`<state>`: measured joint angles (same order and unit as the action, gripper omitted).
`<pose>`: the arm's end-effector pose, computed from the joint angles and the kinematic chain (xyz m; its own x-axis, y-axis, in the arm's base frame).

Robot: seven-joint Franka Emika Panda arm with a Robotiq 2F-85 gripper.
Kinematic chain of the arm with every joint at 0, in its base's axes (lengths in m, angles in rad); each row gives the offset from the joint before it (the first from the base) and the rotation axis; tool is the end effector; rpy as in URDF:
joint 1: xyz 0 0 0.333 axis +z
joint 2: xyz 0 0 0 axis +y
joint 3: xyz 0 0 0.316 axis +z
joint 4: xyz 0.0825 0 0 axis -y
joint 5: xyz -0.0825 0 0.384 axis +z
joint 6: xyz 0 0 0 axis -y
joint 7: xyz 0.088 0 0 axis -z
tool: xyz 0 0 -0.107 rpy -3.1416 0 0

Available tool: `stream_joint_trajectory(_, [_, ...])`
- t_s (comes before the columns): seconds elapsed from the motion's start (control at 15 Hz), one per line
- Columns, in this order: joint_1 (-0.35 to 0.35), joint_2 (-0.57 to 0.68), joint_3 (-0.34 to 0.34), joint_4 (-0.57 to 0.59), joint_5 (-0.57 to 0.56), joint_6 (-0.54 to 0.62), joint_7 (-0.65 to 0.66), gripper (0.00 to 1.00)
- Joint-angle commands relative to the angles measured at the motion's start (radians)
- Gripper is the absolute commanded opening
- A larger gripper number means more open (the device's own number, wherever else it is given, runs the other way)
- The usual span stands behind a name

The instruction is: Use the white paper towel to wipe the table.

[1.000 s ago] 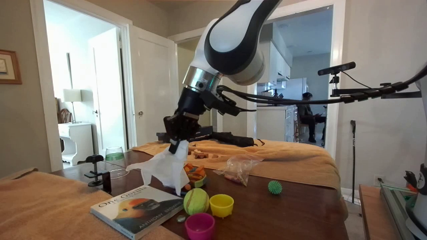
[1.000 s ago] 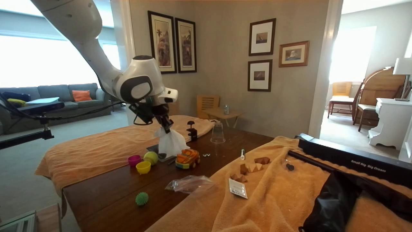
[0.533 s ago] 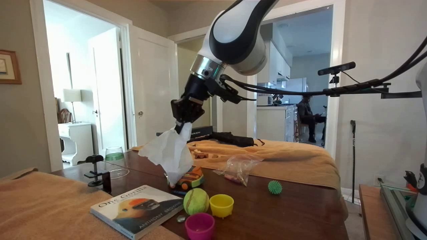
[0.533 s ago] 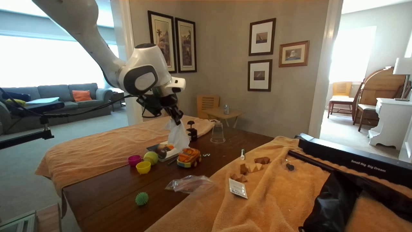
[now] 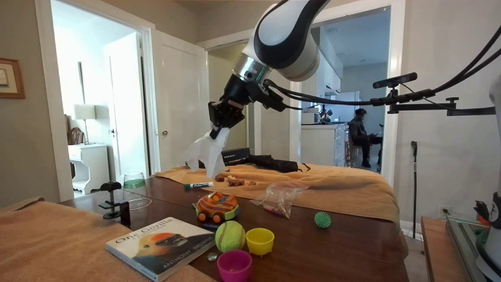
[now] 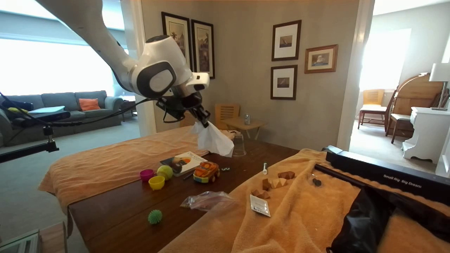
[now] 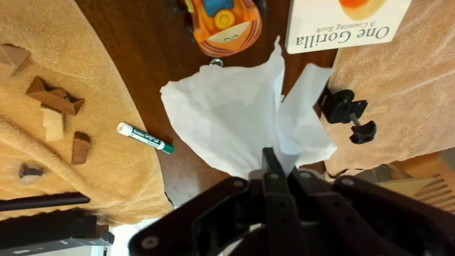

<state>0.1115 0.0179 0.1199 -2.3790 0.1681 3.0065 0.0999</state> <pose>0.5301 0.1123 0.3830 0.8327 -0.0755 0.5485 0.0234 -0.9850 -0.1711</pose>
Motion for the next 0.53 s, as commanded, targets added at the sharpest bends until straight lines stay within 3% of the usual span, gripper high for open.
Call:
stream_joint_trajectory(0.0, [-0.042, 0.016, -0.055, 0.001, -0.088, 0.025, 0.025, 0.0])
stream_joint_trajectory(0.27, [-0.075, 0.098, -0.127, 0.034, -0.14, 0.025, 0.042, 0.0])
stream_joint_trajectory(0.47, [-0.094, 0.161, -0.114, 0.067, -0.054, -0.04, -0.034, 0.0])
